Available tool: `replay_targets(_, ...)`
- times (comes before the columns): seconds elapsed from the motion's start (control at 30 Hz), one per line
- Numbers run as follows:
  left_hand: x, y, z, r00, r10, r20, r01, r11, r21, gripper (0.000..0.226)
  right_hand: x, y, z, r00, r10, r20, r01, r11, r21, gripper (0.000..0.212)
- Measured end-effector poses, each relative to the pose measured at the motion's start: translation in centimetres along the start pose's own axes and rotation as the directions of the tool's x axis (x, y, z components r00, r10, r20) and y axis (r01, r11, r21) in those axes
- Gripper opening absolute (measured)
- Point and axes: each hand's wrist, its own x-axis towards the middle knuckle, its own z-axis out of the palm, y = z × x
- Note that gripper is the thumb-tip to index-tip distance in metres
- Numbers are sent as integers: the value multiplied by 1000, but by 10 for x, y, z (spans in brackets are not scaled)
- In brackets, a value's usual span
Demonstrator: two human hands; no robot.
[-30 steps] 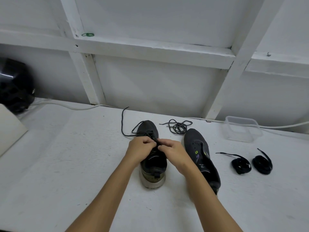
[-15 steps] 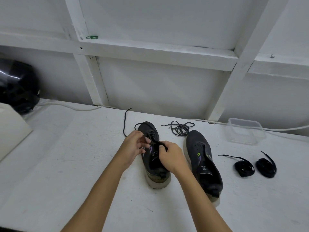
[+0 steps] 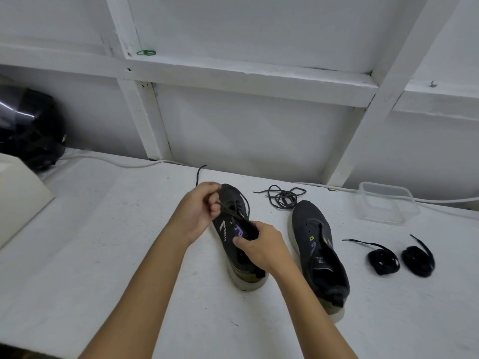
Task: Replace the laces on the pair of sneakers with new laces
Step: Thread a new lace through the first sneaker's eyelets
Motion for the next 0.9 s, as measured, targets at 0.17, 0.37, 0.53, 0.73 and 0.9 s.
replay_targets(0.17, -5, -14, -12, 997, 68, -43, 13, 392, 920, 21, 3, 2, 2, 1000, 5, -18, -5, 1000, 11, 27)
replay_targets(0.37, -9, -8, -12, 998, -58, 23, -6, 287, 958, 16, 5, 4, 4, 1000, 10, -18, -10, 1000, 19, 27)
replay_targets(0.53, -9, -1, -7, 986, -72, 149, -84, 560, 824, 16, 5, 5, 5, 1000, -2, -24, 1, 1000, -9, 21)
replay_targets(0.73, -8, -9, -3, 990, -91, 106, 82, 993, 89, 33, 4, 7, 6, 999, 1, -34, -1, 1000, -12, 18)
replay_targets(0.9, -1, -29, -7, 992, 107, -61, -13, 583, 812, 33, 6, 8, 8, 999, 3, -43, -4, 1000, -11, 17)
